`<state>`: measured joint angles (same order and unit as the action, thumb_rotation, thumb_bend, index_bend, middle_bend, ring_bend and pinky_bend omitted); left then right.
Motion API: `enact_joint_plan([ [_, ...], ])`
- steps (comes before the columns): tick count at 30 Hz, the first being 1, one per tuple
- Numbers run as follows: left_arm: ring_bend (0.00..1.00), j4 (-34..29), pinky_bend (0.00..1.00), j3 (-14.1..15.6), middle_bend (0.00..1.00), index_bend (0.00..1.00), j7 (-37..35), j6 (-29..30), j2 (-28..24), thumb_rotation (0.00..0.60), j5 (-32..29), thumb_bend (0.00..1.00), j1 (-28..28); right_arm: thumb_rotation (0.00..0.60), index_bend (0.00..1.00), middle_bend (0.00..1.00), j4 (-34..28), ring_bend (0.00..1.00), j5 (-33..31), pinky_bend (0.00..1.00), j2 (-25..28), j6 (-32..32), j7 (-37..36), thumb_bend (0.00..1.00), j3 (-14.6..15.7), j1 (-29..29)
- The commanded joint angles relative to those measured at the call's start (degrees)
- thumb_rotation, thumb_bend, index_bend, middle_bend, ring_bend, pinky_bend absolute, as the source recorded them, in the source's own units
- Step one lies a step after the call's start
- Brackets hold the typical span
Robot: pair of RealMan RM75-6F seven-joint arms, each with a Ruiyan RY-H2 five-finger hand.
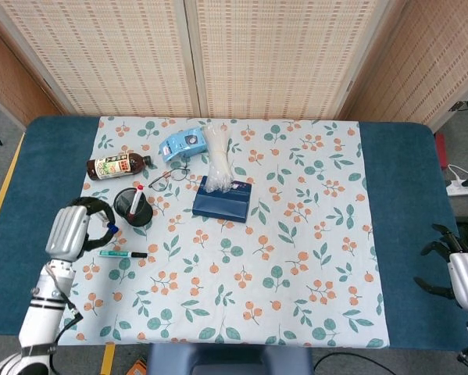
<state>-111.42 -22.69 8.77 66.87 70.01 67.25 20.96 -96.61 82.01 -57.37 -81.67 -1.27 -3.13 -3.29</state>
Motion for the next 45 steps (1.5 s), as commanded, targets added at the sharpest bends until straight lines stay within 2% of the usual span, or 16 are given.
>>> enact_joint_plan([
  [1, 0.35, 4.95, 0.28, -5.88, 0.72, 0.63, -11.47, -11.48, -2.12, 0.6, -10.2, 0.3, 8.19, 0.6, 0.48, 0.14, 0.02, 0.24, -0.41, 0.04, -0.07, 0.06, -0.01, 0.0, -0.17, 0.03],
  [4, 0.35, 9.61, 0.28, -5.76, 0.71, 0.63, -14.96, -14.45, 0.22, 0.6, -11.85, 0.3, 10.68, 0.6, 0.48, 0.14, 0.27, 0.24, -1.0, 0.04, -0.12, 0.59, 0.08, 0.0, -0.26, -0.1],
  [8, 0.35, 11.74, 0.28, -5.71, 0.71, 0.63, -16.57, -15.44, 1.3, 0.6, -12.02, 0.3, 11.66, 0.6, 0.48, 0.14, 0.34, 0.24, -1.21, 0.04, -0.14, 0.73, 0.14, 0.0, -0.33, -0.13],
  [12, 0.35, 18.06, 0.27, -5.11, 0.71, 0.63, -20.67, -19.3, 4.38, 0.6, -13.88, 0.3, 14.35, 0.6, 0.48, 0.14, 0.47, 0.24, -1.87, 0.04, -0.31, 1.23, 0.49, 0.0, -0.5, -0.3],
  [24, 0.34, 26.16, 0.27, -2.52, 0.69, 0.62, -27.28, -22.68, 7.32, 0.6, -14.37, 0.3, 15.47, 0.6, 0.48, 0.14, 0.6, 0.24, -2.59, 0.04, -0.74, 2.59, 1.36, 0.0, -0.53, -0.85],
  [27, 0.31, 26.44, 0.26, -1.98, 0.62, 0.56, -29.39, -24.51, 7.26, 0.6, -13.46, 0.3, 15.58, 0.6, 0.48, 0.14, 0.59, 0.24, -2.61, 0.04, -0.77, 2.53, 1.35, 0.0, -0.59, -0.85],
  [29, 0.26, 26.2, 0.22, -1.96, 0.51, 0.48, -32.32, -27.01, 6.65, 0.6, -11.71, 0.3, 15.59, 0.6, 0.48, 0.14, 0.73, 0.24, -2.52, 0.04, -0.86, 2.16, 1.27, 0.0, -0.69, -0.76],
  [32, 0.15, 26.81, 0.14, -1.78, 0.31, 0.3, -37.5, -30.94, 5.7, 0.6, -7.17, 0.3, 15.68, 0.6, 0.48, 0.14, 0.89, 0.24, -2.55, 0.04, -0.94, 1.92, 1.12, 0.0, -0.72, -0.61],
  [36, 0.07, 26.71, 0.12, -1.03, 0.18, 0.19, -41.0, -32.69, 4.86, 0.6, -2.52, 0.3, 15.75, 0.6, 0.48, 0.14, 0.76, 0.24, -2.6, 0.04, -0.85, 1.96, 1.09, 0.0, -0.74, -0.61],
  [38, 0.05, 25.94, 0.11, -0.16, 0.15, 0.17, -40.42, -31.51, 4.19, 0.6, -0.2, 0.3, 15.39, 0.6, 0.48, 0.14, 0.75, 0.24, -2.58, 0.04, -0.83, 1.98, 0.95, 0.0, -0.73, -0.6],
  [40, 0.05, 24.05, 0.11, 1.46, 0.13, 0.16, -36.27, -27.33, 3.23, 0.6, 1.8, 0.3, 14.13, 0.6, 0.48, 0.14, 0.78, 0.24, -2.46, 0.04, -0.81, 2.05, 0.73, 0.0, -0.71, -0.64],
  [42, 0.06, 19.95, 0.12, 3.31, 0.17, 0.16, -27.58, -17.76, 2.98, 0.6, 2.45, 0.3, 10.79, 0.6, 0.48, 0.14, 0.76, 0.24, -2.32, 0.04, -0.7, 2.1, 0.43, 0.0, -0.65, -0.62],
  [45, 0.14, 12.1, 0.16, 7.52, 0.31, 0.24, -9.41, 1.37, 5.26, 0.6, 4.57, 0.3, 3.52, 0.6, 0.48, 0.14, 0.79, 0.24, -2.04, 0.04, -0.7, 1.92, 0.22, 0.0, -0.65, -0.6],
])
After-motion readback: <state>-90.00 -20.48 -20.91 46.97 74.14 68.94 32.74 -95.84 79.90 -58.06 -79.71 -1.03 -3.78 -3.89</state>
